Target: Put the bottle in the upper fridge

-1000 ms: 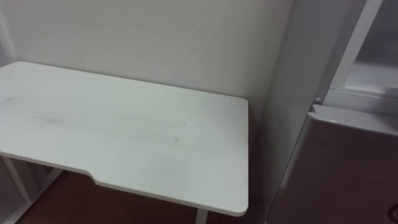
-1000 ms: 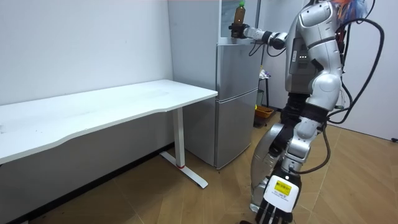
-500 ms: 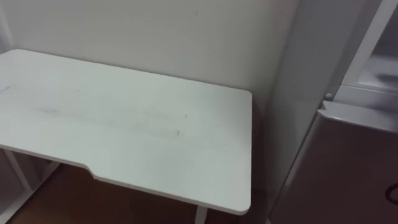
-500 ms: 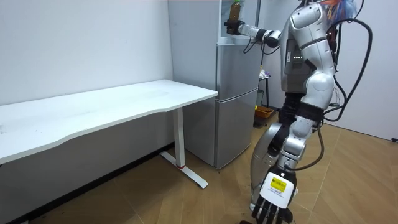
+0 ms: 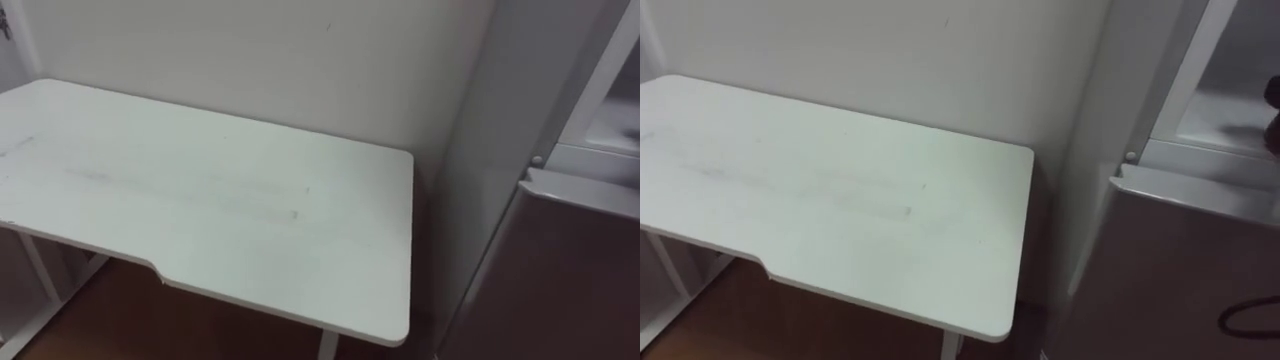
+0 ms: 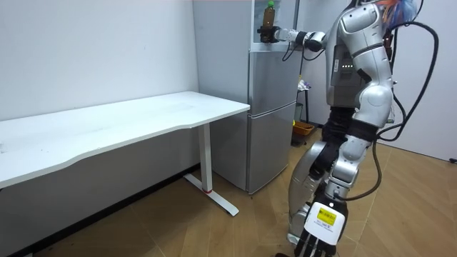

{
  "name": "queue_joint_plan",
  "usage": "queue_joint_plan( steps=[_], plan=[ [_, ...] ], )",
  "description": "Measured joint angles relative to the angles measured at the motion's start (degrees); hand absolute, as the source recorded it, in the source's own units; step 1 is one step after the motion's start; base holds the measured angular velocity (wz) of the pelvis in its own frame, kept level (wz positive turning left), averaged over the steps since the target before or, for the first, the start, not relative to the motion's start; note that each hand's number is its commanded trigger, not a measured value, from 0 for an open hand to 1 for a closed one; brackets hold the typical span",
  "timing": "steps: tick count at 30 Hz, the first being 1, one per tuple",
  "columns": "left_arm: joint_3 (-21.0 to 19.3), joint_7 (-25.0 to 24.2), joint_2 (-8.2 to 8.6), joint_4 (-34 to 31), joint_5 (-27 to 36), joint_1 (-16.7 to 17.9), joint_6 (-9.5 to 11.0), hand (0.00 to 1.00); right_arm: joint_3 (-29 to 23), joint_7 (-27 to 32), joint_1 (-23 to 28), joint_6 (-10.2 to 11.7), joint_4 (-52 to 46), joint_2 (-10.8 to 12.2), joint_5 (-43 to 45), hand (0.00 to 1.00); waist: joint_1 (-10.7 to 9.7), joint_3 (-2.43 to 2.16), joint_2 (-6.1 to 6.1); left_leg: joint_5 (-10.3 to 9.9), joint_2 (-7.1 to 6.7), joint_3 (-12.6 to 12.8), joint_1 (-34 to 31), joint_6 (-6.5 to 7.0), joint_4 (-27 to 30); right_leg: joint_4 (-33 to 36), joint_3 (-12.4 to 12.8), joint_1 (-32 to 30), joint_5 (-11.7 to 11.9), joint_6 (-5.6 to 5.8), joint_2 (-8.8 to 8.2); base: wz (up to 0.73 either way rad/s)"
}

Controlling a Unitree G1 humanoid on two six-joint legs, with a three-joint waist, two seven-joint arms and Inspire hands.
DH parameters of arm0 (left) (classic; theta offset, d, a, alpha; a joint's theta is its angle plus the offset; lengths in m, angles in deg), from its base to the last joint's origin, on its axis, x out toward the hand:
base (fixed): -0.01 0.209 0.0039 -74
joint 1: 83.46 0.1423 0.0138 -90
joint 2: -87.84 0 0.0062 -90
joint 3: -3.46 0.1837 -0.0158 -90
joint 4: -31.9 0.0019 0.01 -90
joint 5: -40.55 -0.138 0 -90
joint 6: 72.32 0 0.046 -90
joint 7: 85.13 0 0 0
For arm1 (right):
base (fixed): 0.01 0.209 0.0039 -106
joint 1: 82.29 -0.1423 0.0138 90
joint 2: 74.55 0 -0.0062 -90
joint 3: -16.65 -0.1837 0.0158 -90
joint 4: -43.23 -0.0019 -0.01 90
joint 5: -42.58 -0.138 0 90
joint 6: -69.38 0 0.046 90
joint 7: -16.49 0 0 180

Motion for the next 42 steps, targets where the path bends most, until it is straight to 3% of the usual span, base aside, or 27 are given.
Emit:
queue_joint_plan(
  steps=[3,7,11,15,20,28,29,30,31,32,33,42],
  plan=[
    [1.53,0.02,-0.94,-0.01,0.45,0.0,-0.37,0.0,2.54,-1.77,-0.1,1.56,1.15,-0.09,0.33,1.0,0.23,0.2,-0.08,-0.19,0.47,-0.24,-0.78,-0.07,0.79,-0.08,-0.46,0.09,0.13,-0.2,0.41,0.05],
    [2.29,0.01,-1.28,-0.82,0.67,0.01,-0.71,0.0,3.09,-2.81,-1.1,2.56,3.82,-0.1,0.8,1.0,1.43,0.82,0.16,-0.22,0.93,-0.87,-1.63,-0.39,1.53,-0.75,-0.75,-0.22,0.36,-0.6,0.95,0.03],
    [3.0,0.48,-2.65,-1.37,5.2,-0.99,-0.69,0.0,3.14,-3.07,-3.19,4.58,9.56,-0.24,1.1,1.0,2.25,0.67,-0.16,0.01,0.94,-2.33,-3.37,-0.69,2.32,-0.74,-2.08,-1.12,0.25,-0.97,1.18,0.16],
    [5.01,1.58,-3.48,-0.77,7.34,-2.03,-0.53,0.0,3.04,-2.66,-3.86,7.06,12.17,-0.34,3.15,1.0,2.98,1.21,0.71,-0.06,0.91,-3.3,-4.56,-0.61,3.78,-0.6,-3.19,-1.23,0.27,-1.01,1.28,0.13],
    [6.07,1.5,-3.44,0.06,7.22,-3.61,-1.12,0.0,2.97,-3.81,-4.31,8.83,12.65,-0.68,2.54,1.0,3.49,1.57,1.4,-0.12,1.05,-3.52,-5.92,-0.53,4.82,0.01,-3.41,-2.29,0.28,-1.03,1.3,0.02],
    [6.17,1.5,-3.59,-1.29,7.93,-4.33,-2.11,0.0,2.76,-8.02,-4.77,11.32,15.46,-1.16,2.45,1.0,4.72,1.26,3.41,-0.13,1.2,-3.81,-6.13,-0.5,5.39,0.22,-3.66,-2.28,0.32,-1.04,1.41,0.02],
    [6.22,1.51,-3.58,-1.86,8.31,-4.21,-2.37,0.0,2.41,-8.84,-4.8,11.32,15.6,-1.32,2.27,0.84,4.84,1.18,3.59,-0.12,1.2,-3.84,-6.22,-0.51,5.39,0.35,-3.72,-2.49,0.15,-0.85,1.36,0.04],
    [6.38,1.54,-3.58,-2.25,8.62,-4.19,-2.73,0.0,2.17,-9.43,-4.81,11.32,15.62,-1.47,1.83,0.55,4.84,1.09,3.74,-0.09,1.2,-3.89,-6.36,-0.52,5.46,0.5,-3.78,-2.66,0.13,-0.86,1.34,0.0],
    [6.62,1.59,-3.58,-2.32,8.87,-4.19,-2.76,0.0,1.98,-9.75,-4.81,11.32,15.65,-1.54,1.68,0.38,4.85,1.01,3.86,-0.08,1.22,-3.89,-6.51,-0.51,5.56,0.62,-3.78,-2.81,0.13,-0.86,1.33,0.0],
    [7.08,1.59,-3.57,-2.55,9.37,-4.2,-2.85,0.0,1.61,-10.52,-4.86,11.32,15.66,-1.7,1.43,0.05,4.91,0.92,4.01,-0.08,1.22,-3.84,-6.75,-0.5,5.74,1.16,-3.74,-3.11,0.06,-1.0,1.21,0.0],
    [7.2,1.59,-3.54,-2.72,9.5,-4.19,-2.95,0.0,1.44,-11.29,-4.85,11.32,15.67,-1.89,0.91,0.0,4.91,0.86,4.22,-0.08,1.23,-3.84,-6.83,-0.5,5.96,1.32,-3.74,-3.12,0.06,-1.06,1.2,0.0],
    [7.2,2.06,-3.79,-4.24,10.56,-3.24,-3.31,0.0,0.46,-13.73,-4.94,11.3,15.69,-2.74,-4.83,0.0,5.81,0.8,4.48,0.02,1.14,-3.64,-6.79,-0.63,6.0,3.23,-3.15,-3.98,-0.75,-1.17,0.77,-0.02]
  ],
)
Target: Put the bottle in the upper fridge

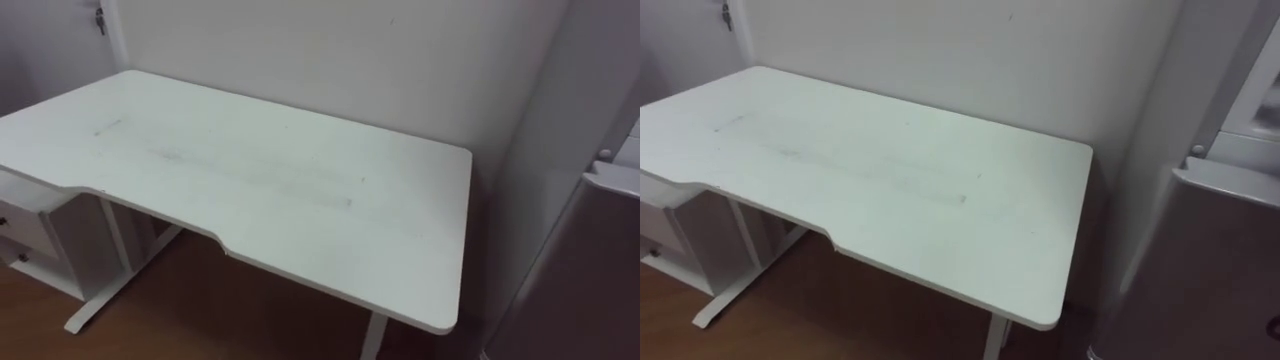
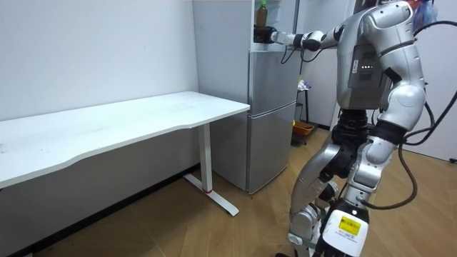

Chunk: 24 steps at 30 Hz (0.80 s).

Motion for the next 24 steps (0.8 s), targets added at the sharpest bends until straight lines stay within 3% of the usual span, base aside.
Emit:
queue_joint_plan(
  steps=[10,14,24],
  plan=[
    [0.01,-0.1,-0.42,-2.33,0.18,1.21,-0.64,0.0,0.16,-2.96,0.1,-0.28,3.41,-0.84,-1.76,0.0,0.15,-0.32,-0.89,0.31,0.05,-0.19,0.21,-0.03,-0.35,-0.65,-0.81,0.69,0.24,-0.29,0.03,0.03],
    [-0.03,-0.14,-0.58,-2.45,0.01,2.27,-0.66,0.0,0.14,-5.22,0.01,-1.17,5.94,-1.37,-1.97,0.0,0.29,-0.37,-1.1,0.2,-0.01,-0.49,1.28,-0.14,-0.77,-2.1,-1.21,2.02,0.37,0.16,0.3,0.05],
    [-0.13,-0.16,-0.8,-2.48,0.01,3.84,-0.74,0.0,0.17,-8.39,0.08,-2.76,6.57,-1.54,-6.52,0.0,-0.14,-0.15,-2.35,1.14,-0.14,-0.48,2.86,-0.48,-3.02,-3.22,-1.17,3.12,0.67,0.06,0.46,0.0]
  ],
)
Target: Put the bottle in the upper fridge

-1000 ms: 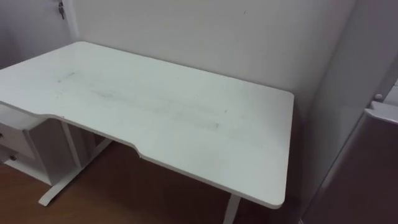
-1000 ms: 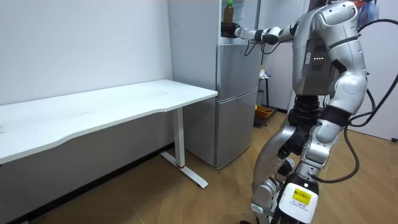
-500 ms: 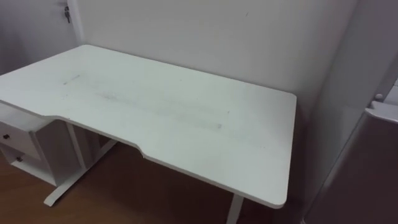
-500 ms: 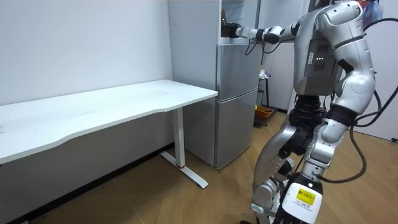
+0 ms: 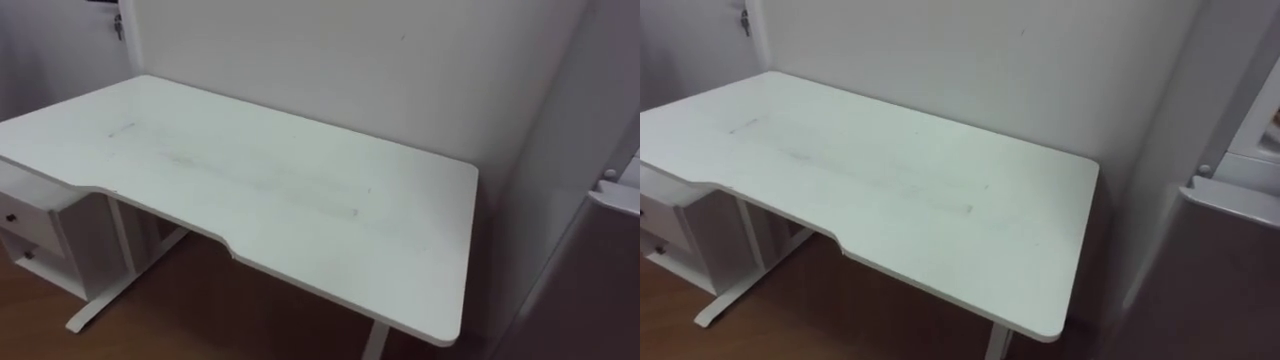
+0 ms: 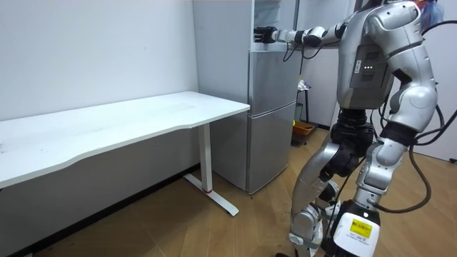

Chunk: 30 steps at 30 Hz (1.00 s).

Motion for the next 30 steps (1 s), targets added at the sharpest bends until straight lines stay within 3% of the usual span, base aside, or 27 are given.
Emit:
queue_joint_plan(
  steps=[8,14,20,22,27,30],
  plan=[
    [0.0,-0.04,0.0,0.0,-0.1,-0.03,0.0,0.0,0.16,-1.73,0.05,-0.79,0.06,-0.02,-0.87,0.0,-1.03,-0.09,-0.28,0.28,0.05,-0.04,0.37,0.07,-0.49,-0.8,-0.17,0.79,0.2,-0.03,-0.05,0.01],
    [-0.21,-0.04,0.06,0.28,-1.72,0.01,0.04,0.0,0.24,-3.01,0.49,-2.72,-1.35,0.77,0.59,0.0,-1.02,-0.11,-1.07,0.4,-0.08,1.81,3.58,0.11,-2.8,-1.05,1.29,1.99,0.16,0.01,-0.21,-0.12],
    [-1.76,-0.51,0.72,0.54,-2.4,0.82,0.42,0.0,-0.01,-2.49,1.52,-5.2,-6.98,0.84,0.71,0.0,-3.34,-0.52,-1.22,0.4,-0.4,2.27,5.07,0.17,-4.07,-2.2,1.67,3.63,0.45,0.03,-0.27,-0.03],
    [-2.48,-0.53,1.27,0.52,-2.36,1.17,0.47,0.0,-0.54,-1.33,3.06,-5.19,-11.11,0.85,0.59,0.0,-4.43,-0.72,-0.88,0.39,-0.53,2.35,5.46,0.21,-4.37,-2.1,1.61,3.86,0.52,0.14,-0.34,-0.03],
    [-5.66,-0.53,3.56,0.12,-3.52,2.69,2.08,0.0,-5.73,1.9,15.54,-5.15,-32.0,2.53,2.14,0.0,-5.99,-0.79,-0.77,0.42,-0.98,2.91,9.42,0.06,-7.02,-2.97,1.69,6.64,-0.17,0.43,-0.71,-0.03],
    [-5.79,-0.5,4.68,0.13,-3.97,2.84,3.02,0.0,-7.2,3.58,19.68,-5.12,-37.89,3.01,2.9,0.0,-6.19,-0.79,-0.92,0.46,-1.2,3.57,11.73,0.03,-8.63,-3.16,2.56,8.02,-0.45,0.77,-0.86,-0.09]
  ],
)
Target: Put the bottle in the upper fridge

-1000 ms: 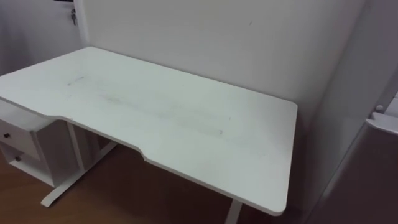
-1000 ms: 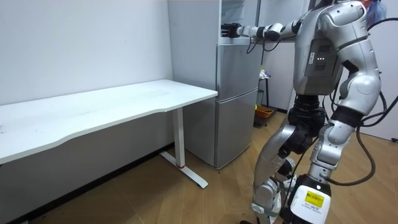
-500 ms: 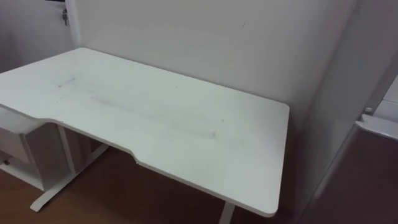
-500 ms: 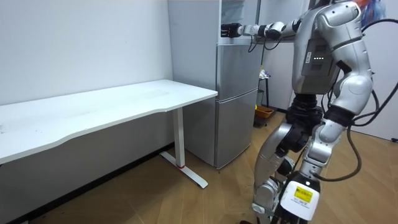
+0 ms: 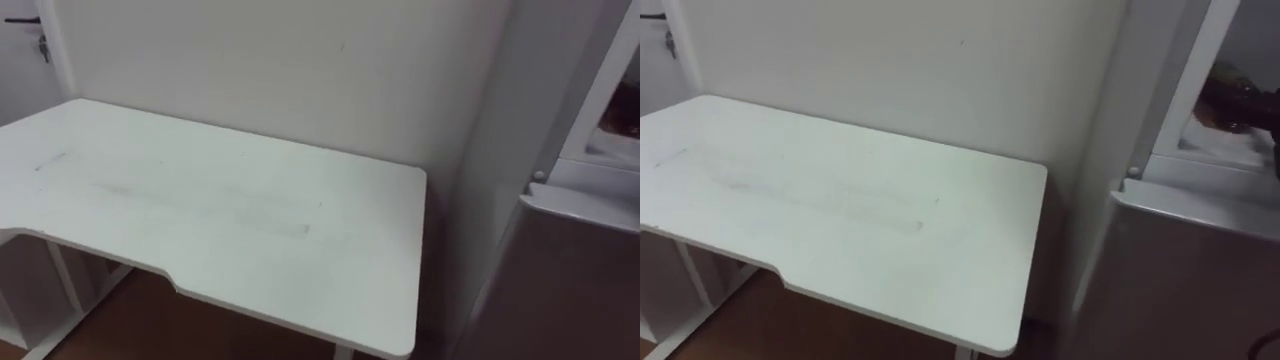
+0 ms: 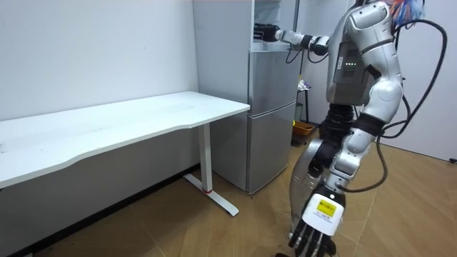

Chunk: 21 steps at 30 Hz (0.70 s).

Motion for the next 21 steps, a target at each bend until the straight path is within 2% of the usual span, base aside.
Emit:
queue_joint_plan(
  steps=[4,5,10,13,15,16,18,20,21],
  plan=[
    [0.17,0.0,0.5,0.04,-0.03,-0.09,0.49,0.0,0.0,0.71,3.35,0.04,-6.92,2.15,0.12,0.0,-0.93,-0.12,-0.36,-0.03,-0.05,0.89,2.01,-0.01,-1.31,-0.78,1.36,1.31,-0.07,0.11,0.1,-0.14],
    [0.17,0.0,0.73,0.04,-0.06,-0.24,0.53,0.0,-0.07,0.76,3.92,0.04,-8.72,2.68,0.16,0.0,-1.39,-0.02,-0.33,-0.13,0.0,1.41,2.54,-0.03,-1.43,-0.88,1.88,1.54,-0.07,0.13,0.14,-0.17],
    [0.14,-0.01,1.78,0.46,-1.75,-0.92,0.72,0.0,-3.05,0.77,7.71,0.58,-19.02,5.83,4.54,0.0,-2.01,0.2,0.28,-0.62,0.07,2.1,3.34,-0.01,-1.4,-0.91,2.51,1.74,-0.05,0.21,0.18,-0.11],
    [0.47,0.03,2.39,2.41,-1.82,-2.77,0.71,0.0,-3.92,0.94,9.64,1.4,-24.56,7.6,8.09,0.0,-2.75,0.43,0.95,-0.67,0.07,2.16,3.54,0.02,-1.39,-0.88,2.6,1.77,-0.08,0.24,0.16,0.0],
    [2.18,0.1,2.38,4.56,-1.81,-4.24,0.69,0.0,-3.9,0.53,12.05,2.77,-28.49,10.86,9.4,0.0,-2.83,0.47,1.59,-0.75,0.2,2.62,4.33,-0.06,-1.56,-0.9,3.41,2.11,-0.08,0.25,0.27,-0.11],
    [2.83,0.09,2.36,4.9,-1.81,-4.49,0.66,0.0,-3.86,0.36,12.95,3.06,-29.26,11.75,9.88,0.0,-2.79,0.55,1.94,-0.87,0.25,2.81,4.55,-0.07,-1.53,-0.95,3.52,2.32,-0.08,0.25,0.3,-0.13],
    [4.58,0.05,2.64,5.67,-1.81,-4.68,0.67,0.0,-3.86,-0.66,17.39,3.17,-31.03,15.66,11.82,0.0,-2.75,0.13,2.51,-1.3,0.41,3.57,5.55,-0.1,-1.49,-0.98,4.09,2.9,-0.13,0.33,0.35,-0.17],
    [4.71,-0.06,3.34,5.68,-1.93,-4.64,0.69,0.0,-4.06,-1.43,20.71,3.13,-32.33,17.83,13.63,0.0,-2.9,0.18,2.99,-1.39,0.45,4.17,5.85,-0.02,-1.58,-0.84,5.02,2.8,-0.13,0.34,0.35,-0.2],
    [4.65,-0.3,3.74,5.68,-2.44,-5.07,0.77,0.0,-4.06,-1.78,23.03,3.12,-33.41,18.76,13.66,0.0,-3.03,0.06,3.38,-1.42,0.51,4.69,6.02,0.03,-1.71,-0.82,5.22,2.7,-0.1,0.38,0.35,-0.18]
  ],
)
